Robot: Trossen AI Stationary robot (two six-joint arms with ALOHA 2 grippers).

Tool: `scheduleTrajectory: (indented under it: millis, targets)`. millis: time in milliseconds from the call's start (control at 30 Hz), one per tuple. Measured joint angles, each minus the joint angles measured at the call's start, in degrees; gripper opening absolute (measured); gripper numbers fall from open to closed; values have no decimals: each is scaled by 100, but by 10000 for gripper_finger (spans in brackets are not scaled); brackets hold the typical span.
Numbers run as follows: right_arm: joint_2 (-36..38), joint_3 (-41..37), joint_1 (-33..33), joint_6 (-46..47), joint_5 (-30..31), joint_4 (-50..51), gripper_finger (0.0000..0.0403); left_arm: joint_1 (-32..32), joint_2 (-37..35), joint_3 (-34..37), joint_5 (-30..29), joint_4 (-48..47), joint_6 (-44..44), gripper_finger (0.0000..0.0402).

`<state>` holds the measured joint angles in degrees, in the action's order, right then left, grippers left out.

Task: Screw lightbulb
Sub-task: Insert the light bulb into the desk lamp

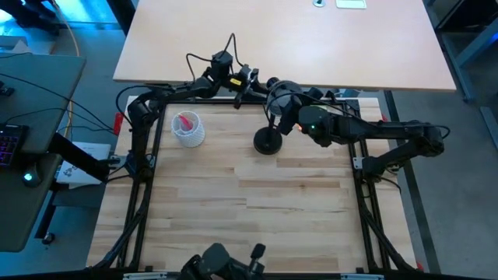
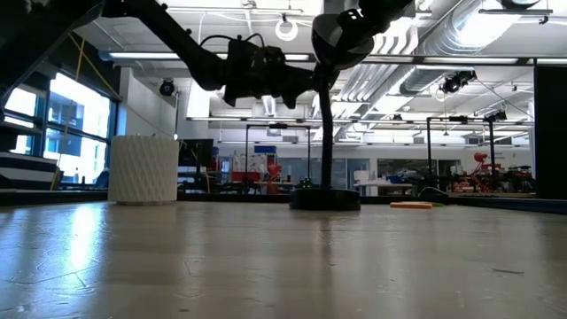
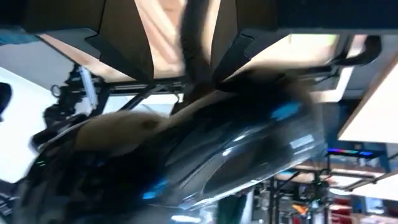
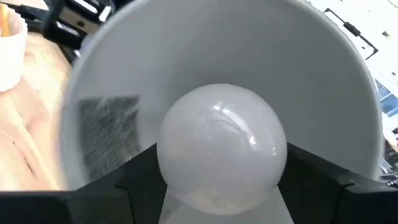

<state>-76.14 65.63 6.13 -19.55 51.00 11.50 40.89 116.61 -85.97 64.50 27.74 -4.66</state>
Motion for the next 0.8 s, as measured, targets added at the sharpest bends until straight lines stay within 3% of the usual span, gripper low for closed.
scheduleTrajectory:
  millis: [433, 667, 800]
  targets:
    - [11, 27, -72, -192, 170, 490, 257, -213, -19, -2, 253, 258, -133, 154]
    - [9, 826, -132, 693, 78, 1672, 257, -240, -21, -2, 253, 244, -132, 154]
    - [7, 1035, -66, 905, -309, 1969, 257, -294, -22, -2, 292, 267, -220, 154]
